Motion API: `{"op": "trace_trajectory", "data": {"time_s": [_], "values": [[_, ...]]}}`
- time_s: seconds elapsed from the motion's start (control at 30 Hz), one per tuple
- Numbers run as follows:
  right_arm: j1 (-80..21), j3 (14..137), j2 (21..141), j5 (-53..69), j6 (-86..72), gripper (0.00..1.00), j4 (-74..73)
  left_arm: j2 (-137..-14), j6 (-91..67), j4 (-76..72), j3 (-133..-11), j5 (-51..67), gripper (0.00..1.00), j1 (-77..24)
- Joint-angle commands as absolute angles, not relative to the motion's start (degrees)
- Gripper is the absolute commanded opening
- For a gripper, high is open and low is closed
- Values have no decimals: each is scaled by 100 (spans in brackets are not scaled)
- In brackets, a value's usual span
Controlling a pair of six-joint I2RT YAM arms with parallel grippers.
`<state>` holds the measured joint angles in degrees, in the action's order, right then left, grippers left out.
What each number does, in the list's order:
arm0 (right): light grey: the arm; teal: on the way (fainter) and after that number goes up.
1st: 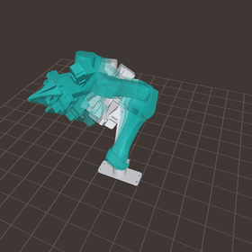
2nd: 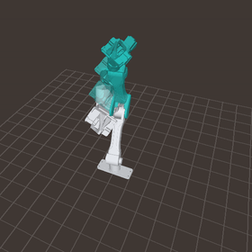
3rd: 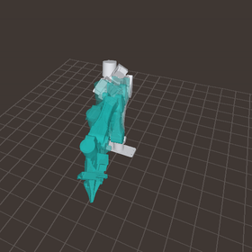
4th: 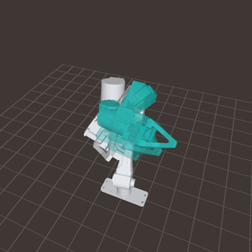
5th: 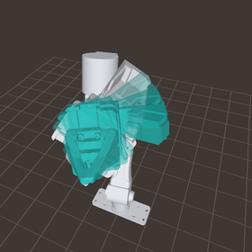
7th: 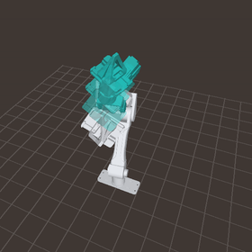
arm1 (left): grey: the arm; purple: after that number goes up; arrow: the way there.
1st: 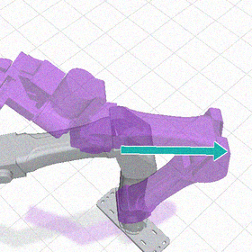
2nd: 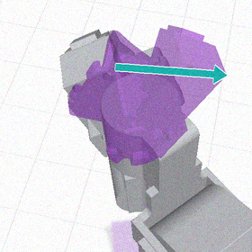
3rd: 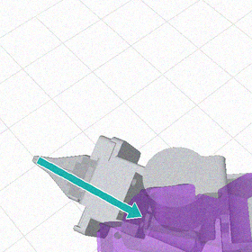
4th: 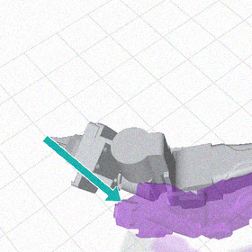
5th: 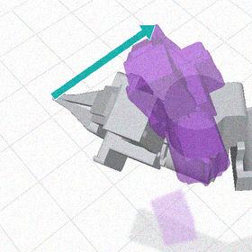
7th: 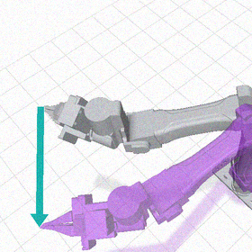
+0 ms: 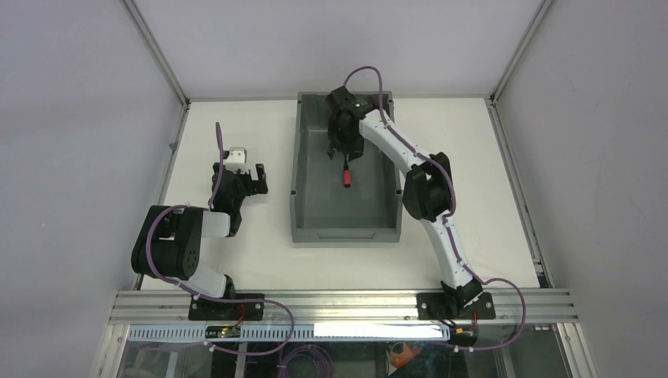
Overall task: Put the screwdriver in the bin
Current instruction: Place the screwdriver in the bin, then reset both arms
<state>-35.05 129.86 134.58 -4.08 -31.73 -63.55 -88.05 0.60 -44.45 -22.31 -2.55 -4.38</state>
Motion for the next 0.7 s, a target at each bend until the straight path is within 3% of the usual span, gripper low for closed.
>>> {"op": "trace_trajectory", "data": {"time_s": [0.0,0.4,0.67], "values": [[-3412,13667,12946,-371,-2892,60,-6673,-8622,15,-4605,-2197,-167,99,-378],[-2768,14083,11807,-188,-2274,68,-6549,-8617,17,-4598,-2197,-167,99,-378],[-1842,13086,10855,-234,-1995,74,-6111,-8622,18,-4598,-2197,-167,99,-378]]}}
